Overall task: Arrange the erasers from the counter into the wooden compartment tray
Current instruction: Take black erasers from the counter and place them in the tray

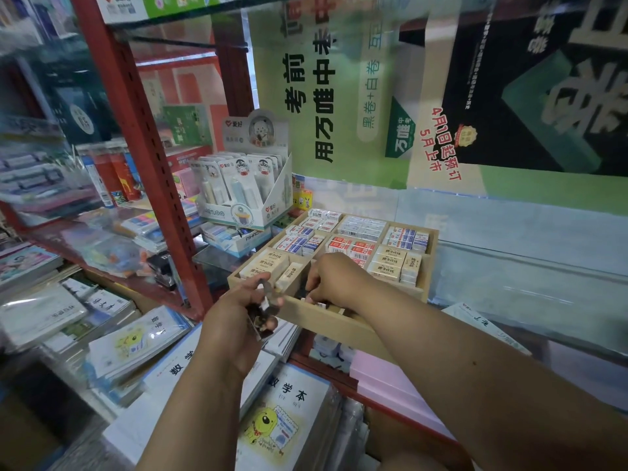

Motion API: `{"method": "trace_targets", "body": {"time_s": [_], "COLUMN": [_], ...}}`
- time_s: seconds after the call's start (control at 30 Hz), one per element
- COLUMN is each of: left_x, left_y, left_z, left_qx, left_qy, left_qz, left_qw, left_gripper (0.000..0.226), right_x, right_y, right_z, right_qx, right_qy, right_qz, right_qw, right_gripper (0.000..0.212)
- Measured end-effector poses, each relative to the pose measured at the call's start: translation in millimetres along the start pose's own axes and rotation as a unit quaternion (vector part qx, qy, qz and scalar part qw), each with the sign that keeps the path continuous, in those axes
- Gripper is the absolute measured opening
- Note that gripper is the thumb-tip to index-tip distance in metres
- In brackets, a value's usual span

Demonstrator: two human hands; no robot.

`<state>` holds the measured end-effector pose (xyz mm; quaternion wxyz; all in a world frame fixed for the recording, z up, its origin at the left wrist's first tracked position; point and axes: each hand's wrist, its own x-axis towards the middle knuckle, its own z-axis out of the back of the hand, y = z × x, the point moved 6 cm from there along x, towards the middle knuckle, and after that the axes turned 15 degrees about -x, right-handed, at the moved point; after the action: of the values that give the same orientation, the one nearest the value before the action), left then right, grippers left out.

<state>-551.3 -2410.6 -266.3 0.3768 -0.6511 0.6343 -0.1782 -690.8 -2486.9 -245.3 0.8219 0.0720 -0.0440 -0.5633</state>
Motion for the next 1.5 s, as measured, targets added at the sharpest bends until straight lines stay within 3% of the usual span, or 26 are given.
{"method": "trace_targets", "body": {"time_s": [0.17, 0.33, 0.47, 0.6, 0.83, 1.17, 1.3, 1.4, 1.5], "left_x": [1.3, 2.4, 0.5, -2.6, -6.6, -7.7, -4.5, -1.0, -1.0], "left_y": [3.6, 3.9, 0.6, 0.0, -0.2, -2.1, -1.2, 1.0, 4.5], "left_z": [3.7, 5.2, 0.5, -5.6, -7.0, -4.1, -2.1, 1.6, 1.3], "left_qx": [0.018, 0.053, 0.030, 0.033, 0.031, 0.014, 0.002, -0.024, -0.097], "left_qy": [-0.005, -0.014, 0.002, 0.015, -0.009, -0.046, -0.049, -0.052, -0.031], "left_qz": [0.001, -0.024, -0.049, -0.057, -0.059, -0.061, -0.052, -0.036, -0.005], "left_qw": [1.000, 0.998, 0.998, 0.998, 0.998, 0.997, 0.997, 0.998, 0.995], "left_gripper": [0.021, 0.015, 0.024, 0.024, 0.012, 0.011, 0.009, 0.011, 0.024], "right_x": [4.4, -13.3, -34.4, -41.5, -46.4, -37.1, -34.9, -42.8, -45.3], "right_y": [-5.6, -8.5, 2.2, 6.5, -18.9, -13.4, -6.3, -8.1, -13.9], "right_z": [1.0, 20.4, 33.1, 39.8, 47.0, 12.1, -1.0, 1.9, -0.1], "right_qx": [0.008, 0.230, 0.366, 0.312, 0.283, 0.138, 0.062, 0.140, 0.111], "right_qy": [-0.025, -0.115, -0.074, -0.081, -0.146, -0.047, 0.014, 0.041, 0.028], "right_qz": [-0.016, -0.013, 0.053, 0.092, 0.052, 0.016, 0.017, -0.001, 0.003], "right_qw": [1.000, 0.966, 0.926, 0.942, 0.947, 0.989, 0.998, 0.989, 0.993], "right_gripper": [0.032, 0.011, 0.015, 0.024, 0.012, 0.008, 0.046, 0.053, 0.070]}}
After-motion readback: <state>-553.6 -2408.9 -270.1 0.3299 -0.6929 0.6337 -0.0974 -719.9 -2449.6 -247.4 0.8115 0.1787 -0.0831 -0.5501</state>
